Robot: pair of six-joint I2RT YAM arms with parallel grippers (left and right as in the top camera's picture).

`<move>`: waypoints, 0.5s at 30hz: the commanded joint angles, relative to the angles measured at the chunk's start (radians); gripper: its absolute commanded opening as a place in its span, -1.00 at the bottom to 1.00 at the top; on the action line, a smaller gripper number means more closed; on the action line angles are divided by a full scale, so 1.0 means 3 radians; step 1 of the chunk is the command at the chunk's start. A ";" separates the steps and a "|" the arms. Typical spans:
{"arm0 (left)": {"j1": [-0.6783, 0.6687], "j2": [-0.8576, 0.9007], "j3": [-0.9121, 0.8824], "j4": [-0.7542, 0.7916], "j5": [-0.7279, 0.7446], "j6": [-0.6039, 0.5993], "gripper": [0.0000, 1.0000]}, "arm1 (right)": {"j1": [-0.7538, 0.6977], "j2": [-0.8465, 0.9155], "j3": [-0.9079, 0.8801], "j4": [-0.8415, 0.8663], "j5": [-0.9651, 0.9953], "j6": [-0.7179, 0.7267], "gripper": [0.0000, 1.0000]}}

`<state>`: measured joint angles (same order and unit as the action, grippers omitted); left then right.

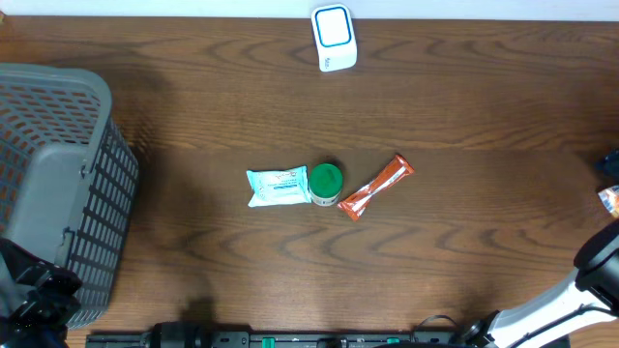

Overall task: Scan the item barcode
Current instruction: 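Carry the Kleenex pack away to the right edge of the table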

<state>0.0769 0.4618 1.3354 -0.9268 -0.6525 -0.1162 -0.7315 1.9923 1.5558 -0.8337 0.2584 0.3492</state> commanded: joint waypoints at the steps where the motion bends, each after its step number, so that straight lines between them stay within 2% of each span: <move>1: 0.0011 -0.0027 0.0011 -0.0053 0.0048 -0.0005 0.75 | -0.0008 -0.0196 0.0469 -0.0182 -0.1133 -0.0113 0.99; 5: 0.0011 -0.0027 0.0011 -0.0217 0.0050 -0.0006 0.75 | 0.0211 -0.0395 0.0806 -0.0549 -0.1685 -0.0120 0.99; 8: 0.0011 -0.0027 0.0011 -0.0350 0.0050 -0.0006 0.75 | 0.0535 -0.0575 0.0813 -0.0732 -0.1911 -0.0118 0.98; 11: 0.0011 -0.0027 0.0011 -0.0524 0.0051 -0.0006 0.75 | 0.0980 -0.0619 0.0813 -0.1038 -0.2138 -0.0093 0.99; 15: 0.0011 -0.0027 0.0011 -0.0704 0.0056 -0.0006 0.75 | 0.1675 -0.0571 0.0685 -0.1386 -0.2122 -0.0097 0.98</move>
<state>0.0769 0.4618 1.3354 -1.1225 -0.6346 -0.1162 -0.3401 1.7985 1.7943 -1.2095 -0.3164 0.3279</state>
